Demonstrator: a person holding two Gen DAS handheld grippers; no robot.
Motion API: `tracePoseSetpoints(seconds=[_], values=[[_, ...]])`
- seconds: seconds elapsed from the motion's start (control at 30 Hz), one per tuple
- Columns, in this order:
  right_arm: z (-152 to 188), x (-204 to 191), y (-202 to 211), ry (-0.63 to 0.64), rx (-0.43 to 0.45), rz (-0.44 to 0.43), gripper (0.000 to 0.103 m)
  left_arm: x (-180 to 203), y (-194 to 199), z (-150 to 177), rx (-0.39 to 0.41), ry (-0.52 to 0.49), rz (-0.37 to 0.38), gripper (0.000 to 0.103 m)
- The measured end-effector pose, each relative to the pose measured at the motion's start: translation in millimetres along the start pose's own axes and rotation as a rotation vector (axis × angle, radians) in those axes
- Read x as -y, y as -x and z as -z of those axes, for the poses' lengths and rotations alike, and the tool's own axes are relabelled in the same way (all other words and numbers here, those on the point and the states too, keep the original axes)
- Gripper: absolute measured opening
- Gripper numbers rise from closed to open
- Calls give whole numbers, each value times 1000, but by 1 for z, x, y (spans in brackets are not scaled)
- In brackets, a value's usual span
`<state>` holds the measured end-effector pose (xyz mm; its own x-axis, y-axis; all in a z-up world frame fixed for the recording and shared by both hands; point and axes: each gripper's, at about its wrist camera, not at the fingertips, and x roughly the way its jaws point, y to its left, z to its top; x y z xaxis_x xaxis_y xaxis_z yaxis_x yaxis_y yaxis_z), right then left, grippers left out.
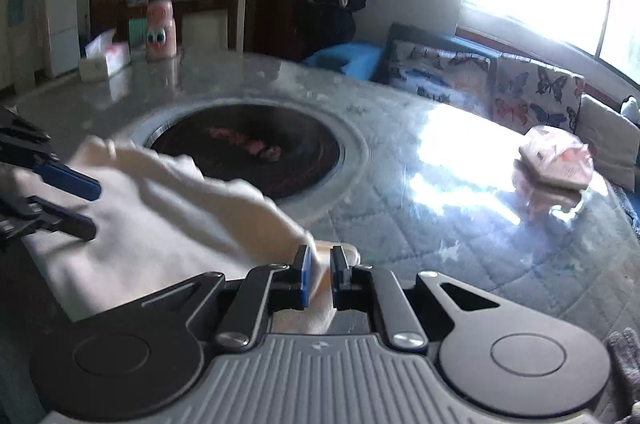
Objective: Fold clothes
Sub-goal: 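Lift the hem with both tools and fold it over toward the collar, then lay the folded half down and open both tools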
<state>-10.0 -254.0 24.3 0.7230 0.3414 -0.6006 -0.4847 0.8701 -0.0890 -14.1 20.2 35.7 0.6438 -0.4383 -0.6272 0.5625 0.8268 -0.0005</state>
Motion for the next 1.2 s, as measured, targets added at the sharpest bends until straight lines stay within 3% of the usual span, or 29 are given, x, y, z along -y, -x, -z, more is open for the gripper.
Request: tracePoseSetpoints(seconds=[0.13,0.23,0.33,0.5,0.67,0.9,1.2], values=[[-1,-16,10,15,17,-110,8,-29,-5,2,-10,84,-60,38],[11,-24,-4,13,-34,-131,8,-49,-12,5,-32,135,-103,38],[13,-24,-9,13,-51,-129,8,-63,-13,2,-39,179,-89,38],[-20,-27,-14,57,-33,-151,8,-57,-16,-15,4,126,-57,36],[-42,-39,-52,84,-73,-189,8,-46,-41,-31,-22,75,-28,34],[-41,-38,-78,34,-103,-191,8,-54,-65,-33,-69,90,-44,36],[-33,-52,-58,110,-87,-186,9,-55,-36,-31,-21,93,-71,34]])
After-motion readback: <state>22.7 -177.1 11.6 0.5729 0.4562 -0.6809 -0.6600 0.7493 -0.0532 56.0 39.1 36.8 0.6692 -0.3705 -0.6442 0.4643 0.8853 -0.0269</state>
